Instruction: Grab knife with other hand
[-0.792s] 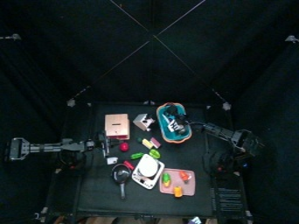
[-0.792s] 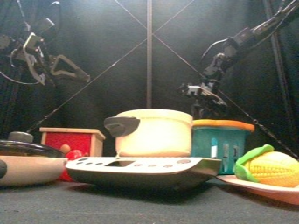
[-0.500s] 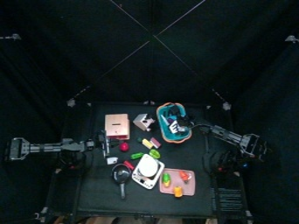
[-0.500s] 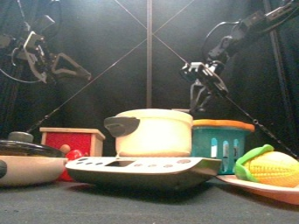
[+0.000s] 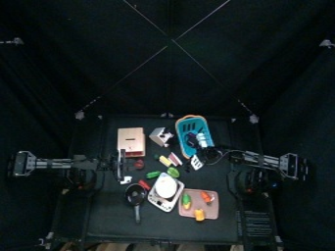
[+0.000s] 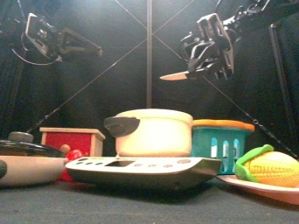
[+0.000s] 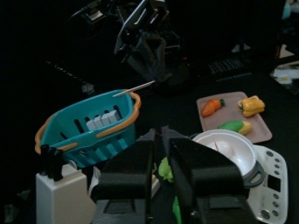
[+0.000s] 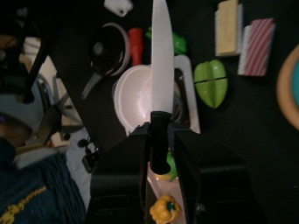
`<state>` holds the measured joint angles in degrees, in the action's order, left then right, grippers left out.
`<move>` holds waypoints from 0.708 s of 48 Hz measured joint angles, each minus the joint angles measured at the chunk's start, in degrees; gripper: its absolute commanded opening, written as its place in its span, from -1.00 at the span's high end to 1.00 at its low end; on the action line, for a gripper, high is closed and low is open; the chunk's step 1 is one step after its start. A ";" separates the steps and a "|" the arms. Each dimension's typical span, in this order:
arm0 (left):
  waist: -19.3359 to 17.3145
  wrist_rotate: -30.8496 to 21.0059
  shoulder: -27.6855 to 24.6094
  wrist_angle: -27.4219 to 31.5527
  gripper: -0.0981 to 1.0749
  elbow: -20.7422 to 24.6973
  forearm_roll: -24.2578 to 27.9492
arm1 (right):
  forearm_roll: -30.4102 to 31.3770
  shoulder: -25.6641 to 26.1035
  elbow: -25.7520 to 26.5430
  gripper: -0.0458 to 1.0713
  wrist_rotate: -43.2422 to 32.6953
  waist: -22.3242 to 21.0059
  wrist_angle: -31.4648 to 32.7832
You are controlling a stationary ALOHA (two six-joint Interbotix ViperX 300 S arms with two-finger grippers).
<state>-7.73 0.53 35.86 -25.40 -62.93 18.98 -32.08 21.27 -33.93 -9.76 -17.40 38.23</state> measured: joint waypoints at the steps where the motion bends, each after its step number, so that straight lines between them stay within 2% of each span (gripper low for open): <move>1: 0.00 0.09 -0.44 0.00 -0.43 0.26 0.53 | -0.53 0.00 -0.26 -0.08 0.62 0.35 -0.09; 7: 0.09 0.09 -3.78 -0.97 -0.60 2.46 4.75 | -2.64 0.00 -1.93 -0.08 2.99 1.41 -0.62; 24: 0.26 1.41 -18.11 -4.22 -0.60 10.81 12.83 | -4.57 0.00 -2.99 -0.08 4.13 3.69 -1.49; 34: -0.35 9.23 -25.75 -5.10 -0.60 16.17 13.36 | -4.57 0.00 -3.78 -0.08 4.13 4.75 -2.29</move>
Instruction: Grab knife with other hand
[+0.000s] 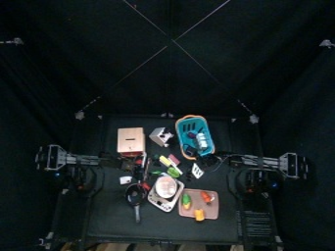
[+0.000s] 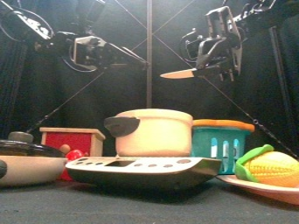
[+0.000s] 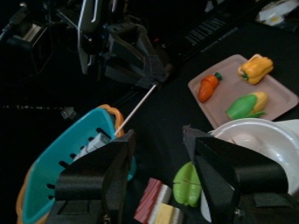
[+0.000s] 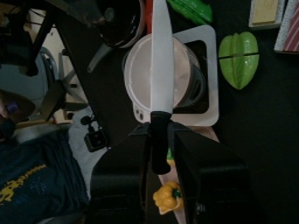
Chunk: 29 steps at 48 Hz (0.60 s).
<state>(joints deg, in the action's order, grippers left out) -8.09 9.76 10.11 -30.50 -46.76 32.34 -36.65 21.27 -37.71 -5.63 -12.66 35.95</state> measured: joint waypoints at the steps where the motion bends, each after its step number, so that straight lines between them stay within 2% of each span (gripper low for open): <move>1: 0.00 0.97 -0.53 0.00 -0.60 0.26 -0.18 | 0.00 0.00 0.00 -0.08 0.00 0.09 0.00; 15: 0.00 13.36 -5.89 -0.62 -0.60 4.04 -8.35 | -0.18 0.00 -1.23 -0.08 -0.18 0.18 -1.41; 29: 0.09 24.08 -8.70 -4.83 -0.59 4.92 -15.56 | -0.18 0.00 -1.32 -0.08 -0.18 0.35 -2.37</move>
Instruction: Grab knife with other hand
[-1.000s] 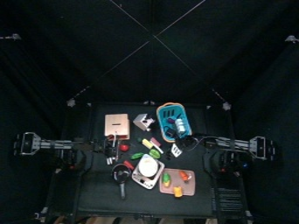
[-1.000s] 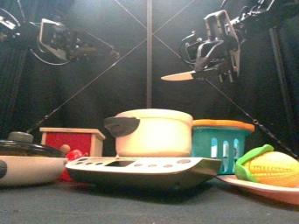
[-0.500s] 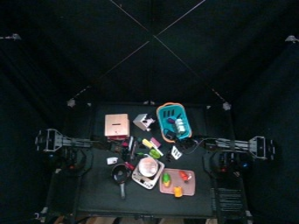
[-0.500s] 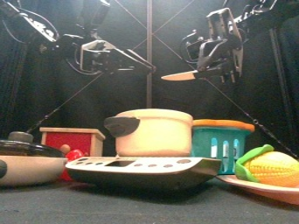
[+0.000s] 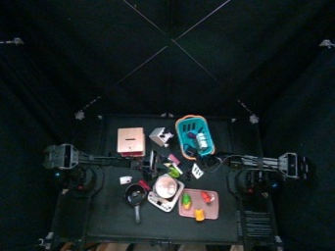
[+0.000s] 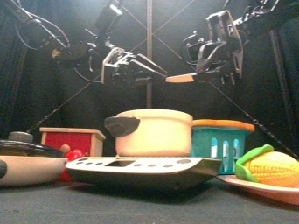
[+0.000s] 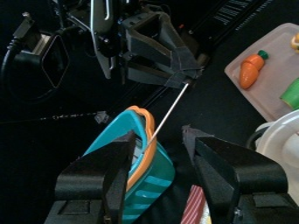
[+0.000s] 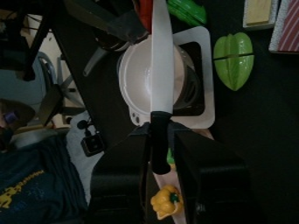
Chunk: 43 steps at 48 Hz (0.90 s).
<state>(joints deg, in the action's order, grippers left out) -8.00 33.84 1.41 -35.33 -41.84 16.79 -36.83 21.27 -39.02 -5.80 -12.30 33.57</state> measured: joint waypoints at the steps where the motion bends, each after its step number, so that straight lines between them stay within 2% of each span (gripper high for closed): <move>1: 0.00 0.62 -0.26 -0.44 -0.59 0.00 -0.44 | 0.00 0.00 0.00 -0.08 0.00 0.00 0.09; 11: 0.09 5.63 -1.76 -2.37 -0.48 0.18 -4.31 | -0.09 0.00 0.00 -0.08 0.00 0.26 -0.26; 33: 0.18 13.89 -4.75 -2.46 0.12 1.67 -6.24 | -0.18 0.00 -1.05 -0.08 -0.09 0.53 -0.53; 43: 0.26 16.79 -4.75 -2.55 0.21 1.67 -7.38 | -0.44 0.00 -1.23 -0.16 -0.09 0.53 -2.02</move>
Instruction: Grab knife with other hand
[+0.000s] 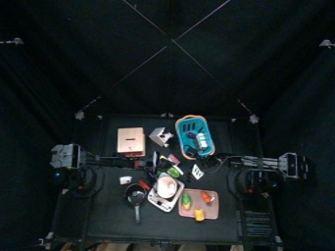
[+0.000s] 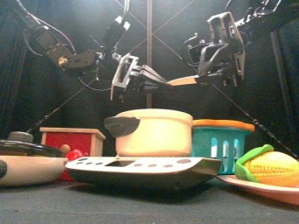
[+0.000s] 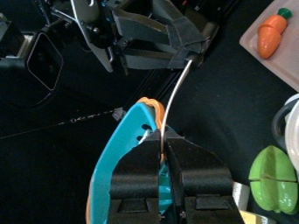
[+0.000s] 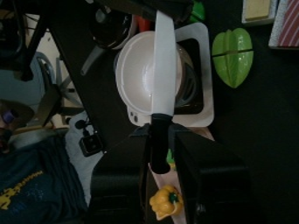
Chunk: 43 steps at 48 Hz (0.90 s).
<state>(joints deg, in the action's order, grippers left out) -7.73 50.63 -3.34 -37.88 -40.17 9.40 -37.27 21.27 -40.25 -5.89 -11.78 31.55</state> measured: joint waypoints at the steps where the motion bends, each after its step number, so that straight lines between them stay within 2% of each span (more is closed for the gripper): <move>1: -0.09 0.18 -0.09 0.00 0.21 0.00 -0.09 | 0.00 0.00 0.00 -0.19 -0.09 0.09 -0.26; 14: 0.09 0.62 0.00 0.00 0.21 0.00 -1.14 | -0.09 1.76 -0.44 -0.64 -0.53 -0.09 -2.64; 17: 0.09 0.53 -0.09 -0.09 0.22 0.09 -1.14 | 0.00 1.93 -0.62 -0.70 -0.62 -0.09 -2.72; 25: 0.18 0.26 0.00 -0.09 0.22 0.09 -1.93 | 1.05 3.08 -0.79 -0.71 -0.79 -0.26 -2.72; 31: 0.26 0.18 0.00 0.00 0.22 -0.79 -4.13 | 3.69 6.15 -1.76 -0.71 -0.79 -0.70 -2.72; 43: 1.76 -0.88 1.67 0.44 0.23 -2.64 -11.43 | 13.27 12.22 -4.04 -0.71 -0.79 -1.49 -5.63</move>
<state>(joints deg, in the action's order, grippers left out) -5.98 49.75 -1.67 -37.44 -42.80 -2.02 -23.99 33.49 -44.30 -6.68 -13.27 25.93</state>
